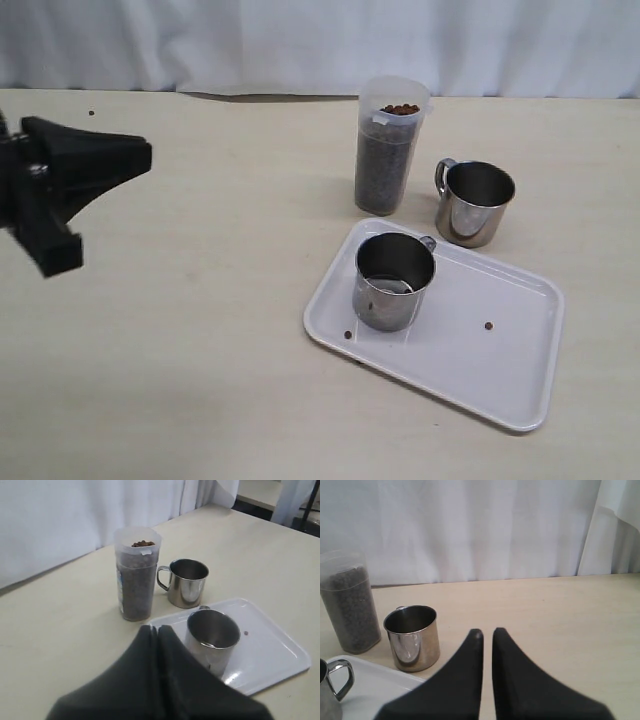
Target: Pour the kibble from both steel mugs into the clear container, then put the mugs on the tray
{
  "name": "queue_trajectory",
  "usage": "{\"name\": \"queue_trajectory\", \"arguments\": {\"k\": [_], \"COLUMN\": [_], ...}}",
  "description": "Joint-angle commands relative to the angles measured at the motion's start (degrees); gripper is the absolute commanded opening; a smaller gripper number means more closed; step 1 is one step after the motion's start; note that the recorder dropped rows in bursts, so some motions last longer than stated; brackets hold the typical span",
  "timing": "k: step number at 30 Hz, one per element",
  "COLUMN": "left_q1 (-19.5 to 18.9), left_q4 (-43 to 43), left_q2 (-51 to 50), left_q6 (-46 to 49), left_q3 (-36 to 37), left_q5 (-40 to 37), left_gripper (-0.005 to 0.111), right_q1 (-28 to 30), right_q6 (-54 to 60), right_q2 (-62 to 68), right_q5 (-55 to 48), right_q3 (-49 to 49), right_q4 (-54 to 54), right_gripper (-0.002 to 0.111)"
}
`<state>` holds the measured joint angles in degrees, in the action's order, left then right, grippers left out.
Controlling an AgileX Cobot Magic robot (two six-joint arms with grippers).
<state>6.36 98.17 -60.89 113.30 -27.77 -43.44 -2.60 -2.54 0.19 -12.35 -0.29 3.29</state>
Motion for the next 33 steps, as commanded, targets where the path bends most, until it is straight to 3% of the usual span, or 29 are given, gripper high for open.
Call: {"name": "queue_trajectory", "arguments": {"k": [1, 12, 17, 33], "left_q1": [-1.11, -1.11, -1.11, -1.11], "left_q4": [1.78, 1.78, 1.78, 1.78], "left_q2": [12.6, 48.08, 58.03, 60.89], "left_q6": [1.83, -9.55, -11.47, -14.37], "left_q3": [7.41, 22.08, 26.88, 27.77], "left_q5": [2.49, 24.44, 30.88, 30.01], "left_gripper": [0.0, 0.0, 0.0, 0.0], "right_q1": [-0.2, -0.2, -0.2, -0.2], "right_q6": [0.47, 0.47, 0.47, 0.47], "right_q2": [-0.19, -0.19, -0.19, -0.19], "right_q5": [0.09, 0.09, 0.09, 0.09], "right_q3": [0.29, 0.29, 0.29, 0.29], "right_q4": [0.16, 0.16, 0.16, 0.16], "right_gripper": [0.005, 0.005, 0.005, 0.005]}}
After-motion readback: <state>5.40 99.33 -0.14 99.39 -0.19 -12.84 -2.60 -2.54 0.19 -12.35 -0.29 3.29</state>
